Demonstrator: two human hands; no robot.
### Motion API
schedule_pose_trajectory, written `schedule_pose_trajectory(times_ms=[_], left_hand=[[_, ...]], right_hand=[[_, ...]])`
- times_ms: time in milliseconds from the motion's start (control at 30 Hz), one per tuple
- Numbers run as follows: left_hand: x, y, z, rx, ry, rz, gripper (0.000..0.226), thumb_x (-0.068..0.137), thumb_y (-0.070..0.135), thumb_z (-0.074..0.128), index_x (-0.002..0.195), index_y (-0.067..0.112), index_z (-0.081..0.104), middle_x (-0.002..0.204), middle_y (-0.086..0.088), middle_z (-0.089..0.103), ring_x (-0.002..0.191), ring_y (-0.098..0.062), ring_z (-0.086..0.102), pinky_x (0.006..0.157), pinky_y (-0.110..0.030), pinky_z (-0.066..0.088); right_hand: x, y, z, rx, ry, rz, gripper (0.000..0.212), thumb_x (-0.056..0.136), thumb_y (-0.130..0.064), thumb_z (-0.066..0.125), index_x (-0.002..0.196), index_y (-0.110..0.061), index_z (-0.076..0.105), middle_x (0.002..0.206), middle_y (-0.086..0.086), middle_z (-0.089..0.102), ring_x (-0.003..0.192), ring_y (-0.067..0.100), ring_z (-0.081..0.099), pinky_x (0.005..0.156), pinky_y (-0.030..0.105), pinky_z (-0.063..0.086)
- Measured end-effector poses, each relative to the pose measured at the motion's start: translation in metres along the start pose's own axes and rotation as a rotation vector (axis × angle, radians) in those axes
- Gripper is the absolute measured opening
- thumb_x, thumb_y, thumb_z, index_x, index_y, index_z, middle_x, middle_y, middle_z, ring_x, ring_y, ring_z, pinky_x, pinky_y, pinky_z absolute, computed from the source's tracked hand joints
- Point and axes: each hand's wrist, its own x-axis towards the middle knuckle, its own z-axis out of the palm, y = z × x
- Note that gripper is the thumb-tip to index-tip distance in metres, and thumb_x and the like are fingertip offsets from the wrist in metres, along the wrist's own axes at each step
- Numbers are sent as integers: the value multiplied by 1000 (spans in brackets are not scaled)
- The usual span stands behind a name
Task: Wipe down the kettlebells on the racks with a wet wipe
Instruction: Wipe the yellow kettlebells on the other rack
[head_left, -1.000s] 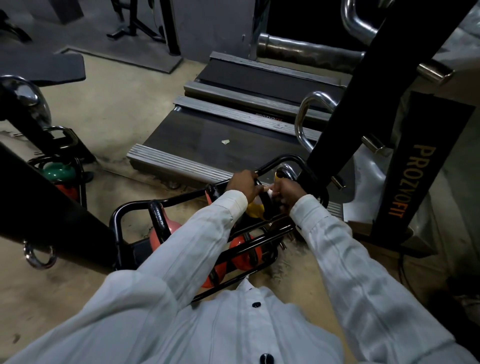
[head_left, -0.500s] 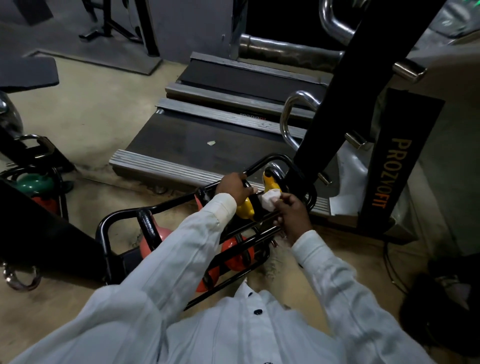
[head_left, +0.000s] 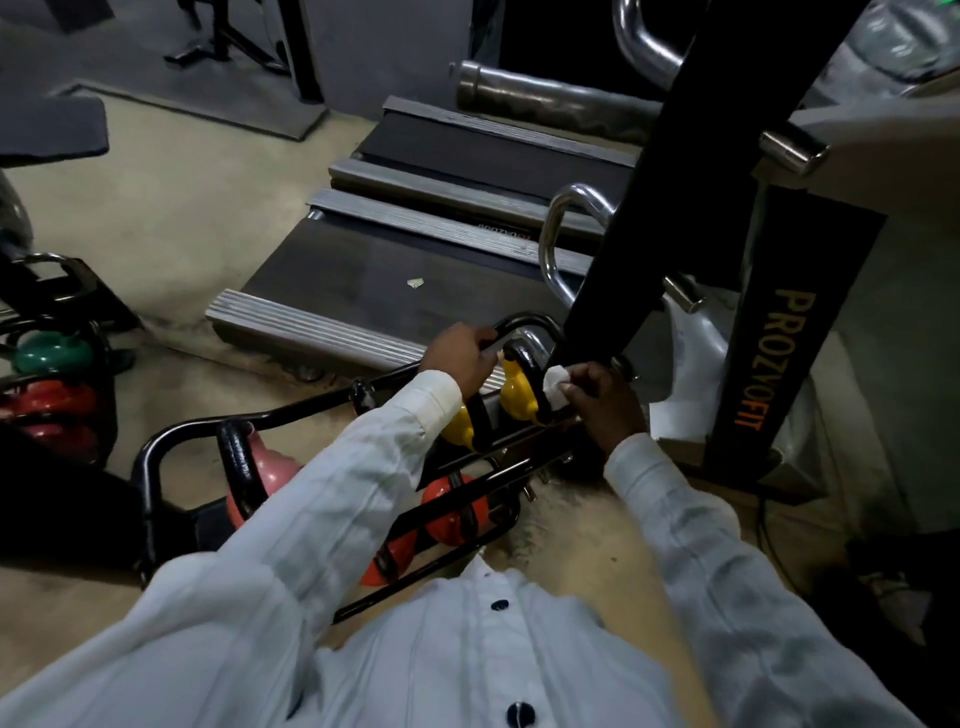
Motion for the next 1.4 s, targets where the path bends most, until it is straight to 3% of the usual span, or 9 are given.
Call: schedule_pose_trajectory(times_ms=[200,333,400,633,700,767,833,1000,1400], left_hand=[[16,30,16,-59,-82,0,36,87,39,65,119,24,66,120,-3,68,112,-24,61,94,-34,49],[23,33,20,-57,-150,-35,31,83,40,72,109,24,72,112,-2,70,105,-22,64,91,-30,50],[24,32,19,-80,-149,-43,33,81,39,75,109,23,72,112,-2,71,104,-21,65,92,-31,51],[28,30,17,-101,-160,-54,31,80,38,76,109,26,73,108,2,72,101,-15,66,88,-24,49],[28,30,17,-132,-152,-69,33,76,39,80,106,25,74,111,3,71,102,-14,65,90,-24,49],[28,29,18,-150,-152,-79,32,75,38,81,104,25,74,112,3,71,102,-15,66,90,-25,49],[28,29,17,-146,-156,-79,31,76,37,81,103,25,75,112,3,71,101,-16,66,88,-24,49],[30,30,20,-129,-148,-74,32,75,39,81,102,25,75,112,2,71,102,-16,66,90,-27,50],[30,29,20,-152,-146,-90,34,73,39,82,103,23,75,108,4,72,97,-12,65,80,-20,44]], right_hand=[[-8,7,4,-353,-19,-391,25,87,-7,62,108,-16,73,113,5,69,106,25,63,87,34,50],[-28,22,7,-407,-33,-432,32,94,-6,53,124,-2,63,114,-4,62,110,18,58,90,7,40],[-24,29,12,-339,-30,-513,42,83,0,61,125,-4,64,123,11,61,115,24,57,100,25,43],[12,6,35,-219,45,-542,6,78,-10,75,84,-9,74,100,8,60,96,10,52,88,9,37],[-2,24,40,-205,43,-398,8,75,-15,74,79,-19,69,101,7,58,96,20,59,88,25,50],[-13,40,46,-300,86,-357,9,77,-23,73,80,-25,64,102,8,53,94,21,61,83,42,53],[-14,36,47,-254,111,-362,8,79,-19,71,86,-19,67,98,7,54,90,13,54,76,39,47],[-11,24,40,-335,159,-466,22,67,-4,74,85,-12,65,95,10,58,87,28,53,73,37,44],[-33,43,51,-521,190,-253,30,67,-23,76,91,-26,59,100,1,57,98,29,51,85,45,41]])
